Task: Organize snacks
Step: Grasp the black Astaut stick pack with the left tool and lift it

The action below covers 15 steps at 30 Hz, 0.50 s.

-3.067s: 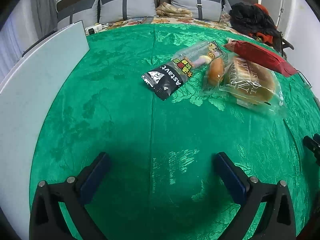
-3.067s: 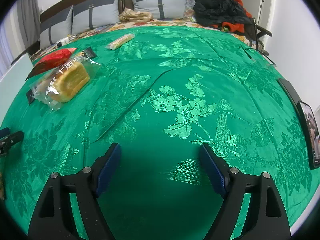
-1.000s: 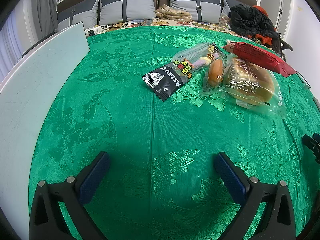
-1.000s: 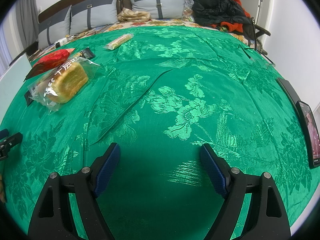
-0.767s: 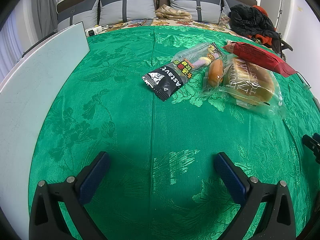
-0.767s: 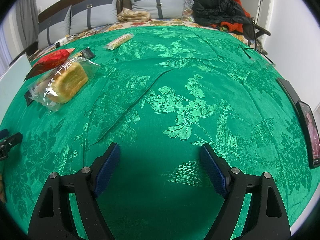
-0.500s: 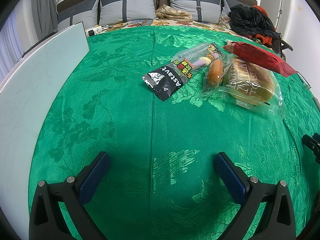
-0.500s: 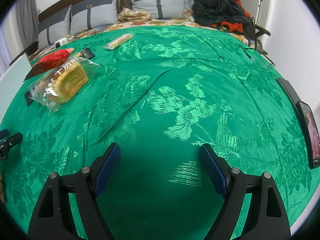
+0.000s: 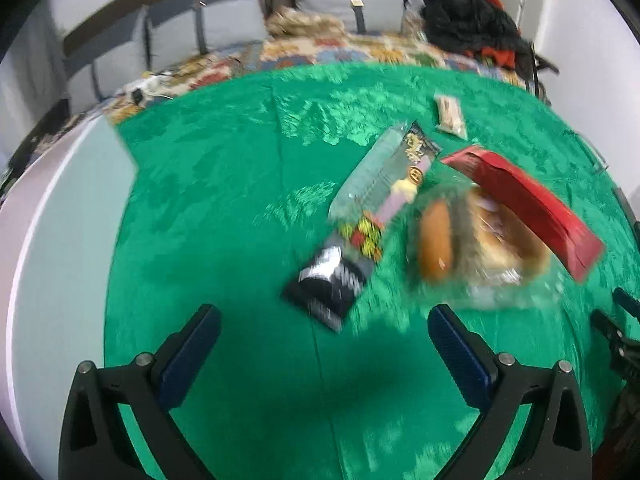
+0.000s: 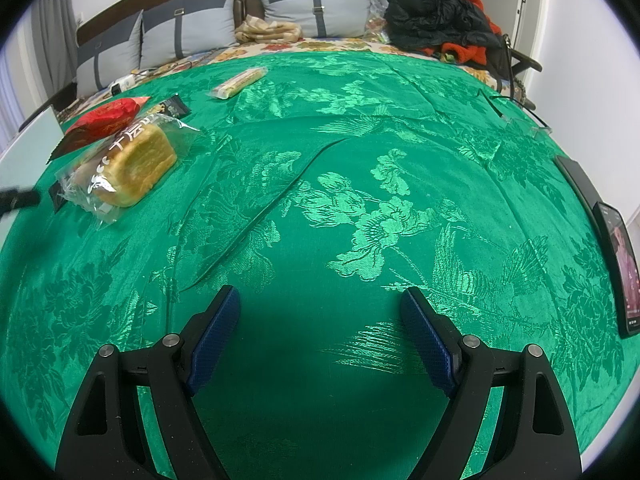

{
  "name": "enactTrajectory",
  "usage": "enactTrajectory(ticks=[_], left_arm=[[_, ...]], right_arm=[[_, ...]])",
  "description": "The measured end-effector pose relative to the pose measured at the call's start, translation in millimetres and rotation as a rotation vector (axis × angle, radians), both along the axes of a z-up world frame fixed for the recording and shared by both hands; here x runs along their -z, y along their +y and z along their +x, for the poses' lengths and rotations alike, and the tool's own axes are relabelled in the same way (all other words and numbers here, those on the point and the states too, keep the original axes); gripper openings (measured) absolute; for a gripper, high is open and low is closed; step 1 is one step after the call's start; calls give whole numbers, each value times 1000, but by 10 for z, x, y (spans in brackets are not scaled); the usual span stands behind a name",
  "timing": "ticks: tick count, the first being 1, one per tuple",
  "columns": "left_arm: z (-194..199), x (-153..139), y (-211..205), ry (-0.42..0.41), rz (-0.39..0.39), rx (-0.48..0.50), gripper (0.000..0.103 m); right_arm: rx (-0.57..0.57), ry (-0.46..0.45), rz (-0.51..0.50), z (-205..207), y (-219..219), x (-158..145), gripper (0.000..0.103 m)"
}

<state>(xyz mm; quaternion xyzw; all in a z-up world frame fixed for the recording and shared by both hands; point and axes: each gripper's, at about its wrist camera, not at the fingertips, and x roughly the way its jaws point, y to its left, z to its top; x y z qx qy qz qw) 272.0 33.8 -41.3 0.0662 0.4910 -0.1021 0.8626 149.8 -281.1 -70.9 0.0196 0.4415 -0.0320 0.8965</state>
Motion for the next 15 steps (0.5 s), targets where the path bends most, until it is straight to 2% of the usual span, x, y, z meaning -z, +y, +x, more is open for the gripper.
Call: enactTrajectory(ticks=[1, 2, 4, 5, 6, 8, 10, 12, 15], left_arm=[[109, 39, -22, 19, 23, 11, 85], [234, 100, -50, 40, 49, 22, 81], [364, 187, -100, 66, 48, 39, 67], [407, 240, -132, 76, 37, 54, 63], [428, 276, -162, 85, 19, 73, 51], [401, 261, -183, 64, -30, 103, 37], [332, 223, -179, 59, -78, 112, 12], [189, 183, -138, 55, -104, 102, 10], [-233, 168, -20, 59, -129, 67, 10]], right_arm=[[0, 0, 0, 0, 0, 0, 86], [0, 0, 0, 0, 0, -1, 86], [0, 0, 0, 0, 1, 0, 86], [0, 0, 0, 0, 0, -1, 86], [0, 0, 0, 0, 0, 1, 86], [0, 0, 0, 0, 0, -1, 86], [0, 0, 0, 0, 0, -2, 86], [0, 0, 0, 0, 1, 0, 86], [0, 0, 0, 0, 1, -1, 86]])
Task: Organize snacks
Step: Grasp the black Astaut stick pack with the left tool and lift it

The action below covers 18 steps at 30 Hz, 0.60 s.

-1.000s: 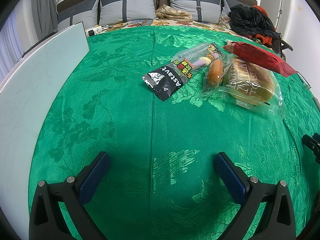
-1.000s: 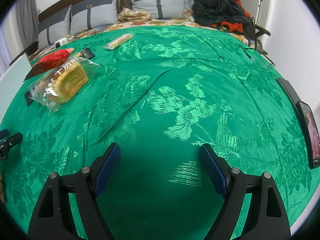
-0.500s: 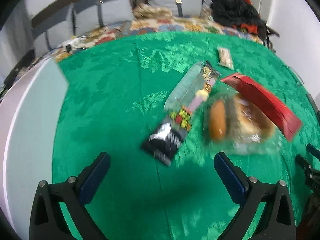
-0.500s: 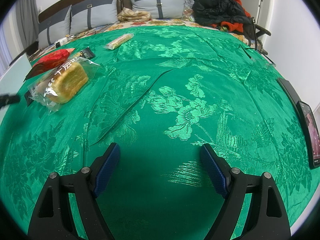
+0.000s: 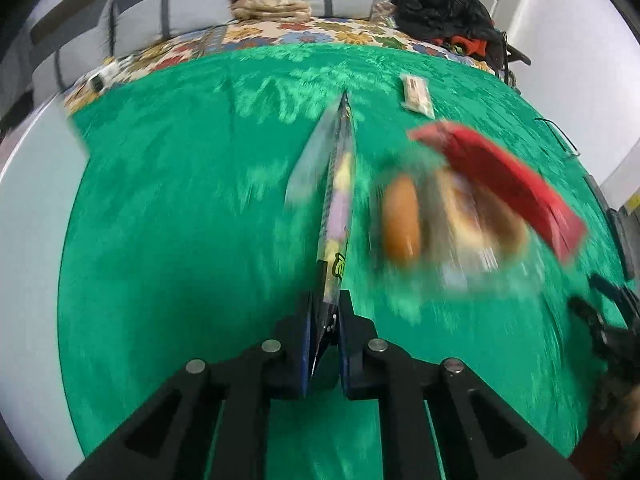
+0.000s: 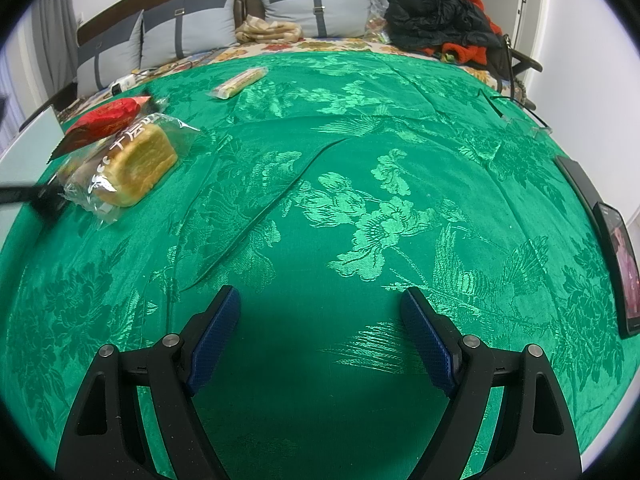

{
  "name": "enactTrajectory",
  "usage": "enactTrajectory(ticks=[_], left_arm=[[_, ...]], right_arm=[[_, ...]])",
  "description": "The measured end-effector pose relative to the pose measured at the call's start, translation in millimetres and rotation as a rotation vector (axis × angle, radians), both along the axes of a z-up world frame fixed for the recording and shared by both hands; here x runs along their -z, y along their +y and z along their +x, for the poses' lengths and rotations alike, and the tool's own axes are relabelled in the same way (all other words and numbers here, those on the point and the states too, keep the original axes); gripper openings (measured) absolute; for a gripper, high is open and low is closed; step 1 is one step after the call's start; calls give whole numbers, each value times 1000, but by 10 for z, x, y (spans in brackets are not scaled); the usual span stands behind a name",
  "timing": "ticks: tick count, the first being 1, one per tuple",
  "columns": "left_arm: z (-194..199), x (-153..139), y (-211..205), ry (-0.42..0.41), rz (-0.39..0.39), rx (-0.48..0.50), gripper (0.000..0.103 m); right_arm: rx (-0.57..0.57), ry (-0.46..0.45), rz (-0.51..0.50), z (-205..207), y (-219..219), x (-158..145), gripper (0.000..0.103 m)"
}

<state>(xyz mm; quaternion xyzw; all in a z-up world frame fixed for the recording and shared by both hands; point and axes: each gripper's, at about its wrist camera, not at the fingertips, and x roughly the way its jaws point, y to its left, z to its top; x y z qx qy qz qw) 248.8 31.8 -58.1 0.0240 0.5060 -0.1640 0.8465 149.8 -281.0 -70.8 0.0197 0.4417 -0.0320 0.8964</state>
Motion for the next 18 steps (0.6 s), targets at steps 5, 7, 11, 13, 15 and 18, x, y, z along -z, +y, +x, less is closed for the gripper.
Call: enactTrajectory(ticks=[5, 7, 11, 13, 15, 18], left_arm=[[-877, 21, 241, 7, 1, -75, 14], [-1097, 23, 336, 1, 9, -125, 49], [-1107, -27, 374, -31, -4, -167, 81], [-992, -71, 304, -36, -23, -157, 82], [-799, -53, 180, -27, 0, -144, 84], [-543, 59, 73, -7, 50, -154, 84]], right_arm=[[0, 0, 0, 0, 0, -1, 86], [0, 0, 0, 0, 0, -1, 86], [0, 0, -1, -1, -1, -2, 86], [0, 0, 0, 0, -1, -2, 86], [0, 0, 0, 5, -1, 0, 86], [-1, 0, 0, 1, -2, 0, 86]])
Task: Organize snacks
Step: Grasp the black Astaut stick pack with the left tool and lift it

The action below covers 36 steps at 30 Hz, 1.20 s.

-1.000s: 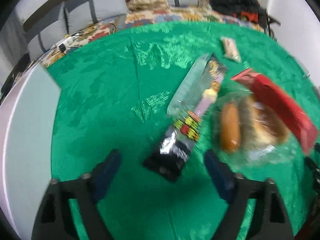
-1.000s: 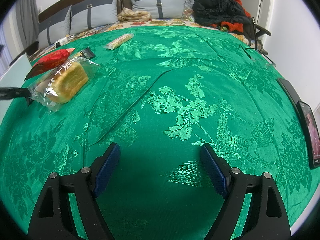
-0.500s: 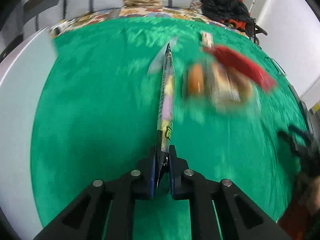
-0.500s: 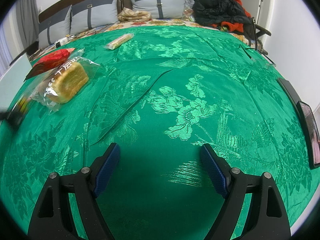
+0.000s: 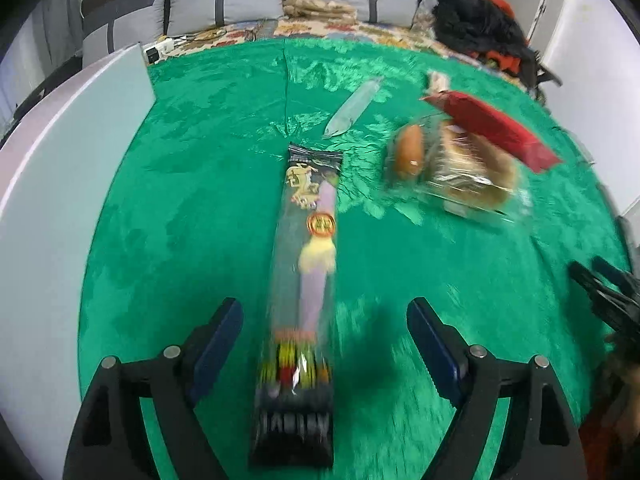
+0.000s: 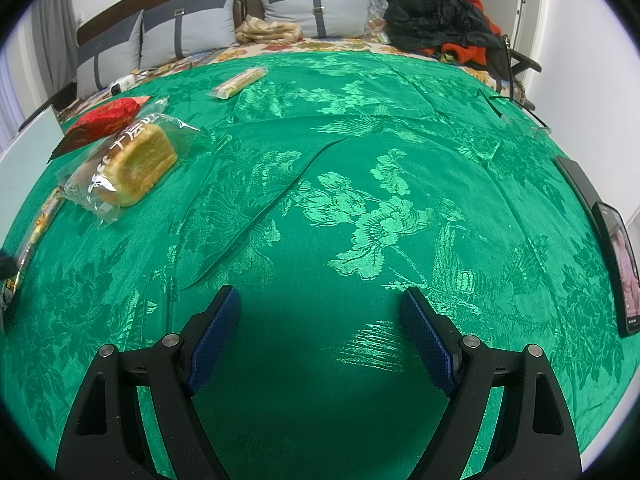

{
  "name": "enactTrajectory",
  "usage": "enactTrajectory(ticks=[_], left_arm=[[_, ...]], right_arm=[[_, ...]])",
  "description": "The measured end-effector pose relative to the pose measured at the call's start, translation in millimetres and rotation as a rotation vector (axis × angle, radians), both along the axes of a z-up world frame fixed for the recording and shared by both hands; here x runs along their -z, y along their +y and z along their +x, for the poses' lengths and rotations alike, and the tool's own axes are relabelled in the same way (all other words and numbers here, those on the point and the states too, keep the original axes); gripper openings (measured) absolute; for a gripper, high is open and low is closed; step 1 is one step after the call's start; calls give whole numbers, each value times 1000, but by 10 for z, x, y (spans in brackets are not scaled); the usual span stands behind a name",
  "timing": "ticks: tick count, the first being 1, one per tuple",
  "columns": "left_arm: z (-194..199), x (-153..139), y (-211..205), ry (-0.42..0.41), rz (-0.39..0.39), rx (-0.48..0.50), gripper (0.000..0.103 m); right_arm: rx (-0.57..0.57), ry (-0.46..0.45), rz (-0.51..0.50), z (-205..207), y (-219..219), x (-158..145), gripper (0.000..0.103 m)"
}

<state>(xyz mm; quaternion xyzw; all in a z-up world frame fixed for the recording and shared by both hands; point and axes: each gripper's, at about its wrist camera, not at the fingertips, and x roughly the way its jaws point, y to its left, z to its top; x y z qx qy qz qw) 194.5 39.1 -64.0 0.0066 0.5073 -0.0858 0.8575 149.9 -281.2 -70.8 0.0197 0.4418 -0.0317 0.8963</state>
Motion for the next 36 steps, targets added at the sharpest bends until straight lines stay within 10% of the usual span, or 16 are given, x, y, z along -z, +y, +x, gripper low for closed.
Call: enactTrajectory(ticks=[10, 21, 26, 30, 36], left_arm=[[161, 212, 122, -38, 63, -73, 103], [145, 210, 175, -61, 63, -85, 102], [88, 132, 47, -53, 59, -27, 72], [29, 65, -79, -50, 50, 39, 26], [-54, 0, 11, -50, -36, -7, 14]], right_arm=[[0, 0, 0, -1, 2, -1, 86], [1, 0, 0, 0, 3, 0, 86], [2, 0, -1, 2, 3, 2, 86], [2, 0, 0, 1, 2, 0, 86], [2, 0, -1, 1, 2, 0, 86]])
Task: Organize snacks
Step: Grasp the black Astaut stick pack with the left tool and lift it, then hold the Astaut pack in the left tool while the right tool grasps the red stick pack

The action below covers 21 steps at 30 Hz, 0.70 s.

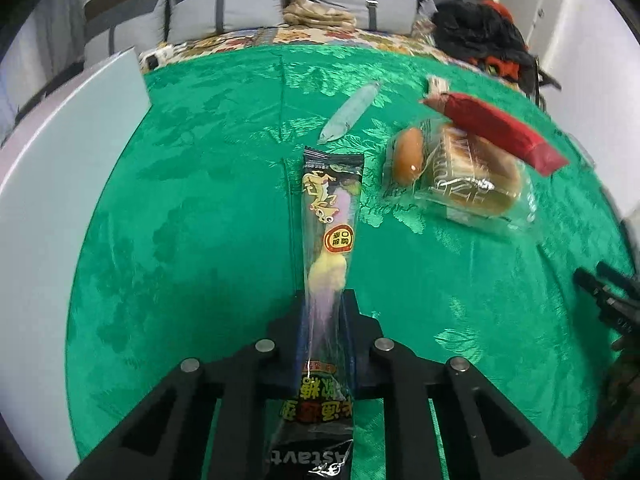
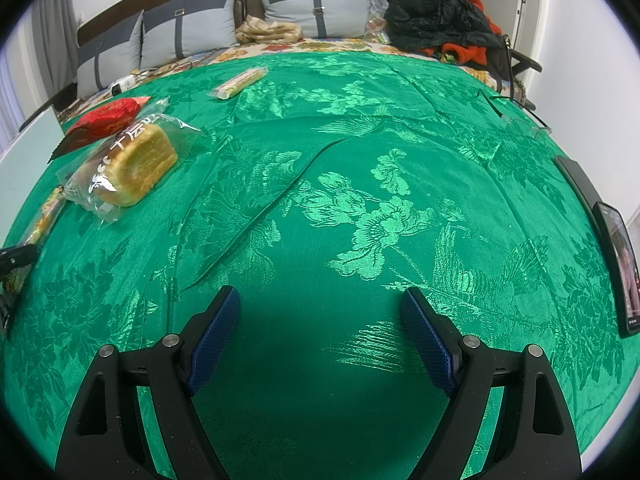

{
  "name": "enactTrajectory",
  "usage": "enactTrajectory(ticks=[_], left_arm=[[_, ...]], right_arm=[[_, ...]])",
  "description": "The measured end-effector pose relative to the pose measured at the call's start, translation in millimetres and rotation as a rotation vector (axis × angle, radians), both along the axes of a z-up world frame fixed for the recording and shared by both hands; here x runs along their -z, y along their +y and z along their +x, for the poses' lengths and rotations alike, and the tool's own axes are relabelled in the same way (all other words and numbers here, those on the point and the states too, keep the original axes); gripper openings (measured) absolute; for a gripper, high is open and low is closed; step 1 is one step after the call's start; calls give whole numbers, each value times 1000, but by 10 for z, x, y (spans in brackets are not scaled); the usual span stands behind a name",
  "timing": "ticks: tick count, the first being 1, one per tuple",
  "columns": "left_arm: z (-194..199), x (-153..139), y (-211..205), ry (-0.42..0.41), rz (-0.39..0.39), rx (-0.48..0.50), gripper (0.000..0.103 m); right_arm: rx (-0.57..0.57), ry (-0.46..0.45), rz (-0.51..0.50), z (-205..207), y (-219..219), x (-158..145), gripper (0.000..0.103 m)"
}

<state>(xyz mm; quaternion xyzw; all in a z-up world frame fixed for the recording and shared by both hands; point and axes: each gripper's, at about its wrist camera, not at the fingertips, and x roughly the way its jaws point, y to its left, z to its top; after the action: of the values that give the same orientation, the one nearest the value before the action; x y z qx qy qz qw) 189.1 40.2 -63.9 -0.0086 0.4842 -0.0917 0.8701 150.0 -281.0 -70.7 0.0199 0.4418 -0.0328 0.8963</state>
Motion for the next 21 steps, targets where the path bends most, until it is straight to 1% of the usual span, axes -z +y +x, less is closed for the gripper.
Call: enactTrajectory(ticks=[2, 5, 13, 21], left_arm=[[-60, -24, 44, 2, -33, -17, 14], [-147, -47, 69, 2, -54, -27, 14], [-321, -100, 109, 1, -91, -39, 14], [-374, -105, 138, 5, -104, -46, 14]], right_arm=[[0, 0, 0, 0, 0, 0, 86], [0, 0, 0, 1, 0, 1, 86], [0, 0, 0, 1, 0, -1, 86], [0, 0, 0, 2, 0, -1, 86]])
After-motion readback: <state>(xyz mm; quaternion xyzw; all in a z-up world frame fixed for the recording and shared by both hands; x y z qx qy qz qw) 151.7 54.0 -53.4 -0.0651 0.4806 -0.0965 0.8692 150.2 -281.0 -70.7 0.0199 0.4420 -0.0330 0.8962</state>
